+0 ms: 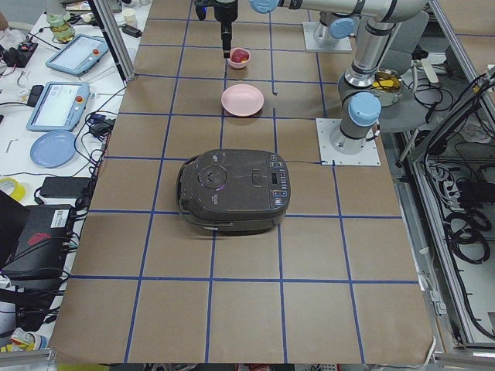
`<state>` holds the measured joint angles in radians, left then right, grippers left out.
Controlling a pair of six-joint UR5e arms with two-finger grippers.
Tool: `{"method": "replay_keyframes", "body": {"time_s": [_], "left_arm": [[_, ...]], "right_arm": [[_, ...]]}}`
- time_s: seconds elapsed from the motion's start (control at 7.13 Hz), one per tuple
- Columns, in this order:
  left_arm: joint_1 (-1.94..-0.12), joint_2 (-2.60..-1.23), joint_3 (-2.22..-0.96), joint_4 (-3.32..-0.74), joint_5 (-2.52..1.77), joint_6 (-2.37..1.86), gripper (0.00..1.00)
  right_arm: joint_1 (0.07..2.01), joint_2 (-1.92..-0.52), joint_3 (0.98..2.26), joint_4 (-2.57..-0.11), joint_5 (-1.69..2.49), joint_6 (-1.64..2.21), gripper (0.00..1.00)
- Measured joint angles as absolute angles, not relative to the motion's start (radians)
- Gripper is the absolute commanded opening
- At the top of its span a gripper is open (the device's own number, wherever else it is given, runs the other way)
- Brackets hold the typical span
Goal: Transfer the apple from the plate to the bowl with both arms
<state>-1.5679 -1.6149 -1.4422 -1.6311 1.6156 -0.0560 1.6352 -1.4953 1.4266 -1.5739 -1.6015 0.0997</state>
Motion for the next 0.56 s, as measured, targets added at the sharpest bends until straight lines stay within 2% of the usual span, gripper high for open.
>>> {"method": "replay_keyframes", "body": {"time_s": [0.56], "left_arm": [[-1.541, -1.601, -1.455, -1.635, 1.585, -0.049, 1.00]], "right_arm": [[1.635, -1.495, 1.427, -1.574, -1.601, 0.100, 1.00]]}}
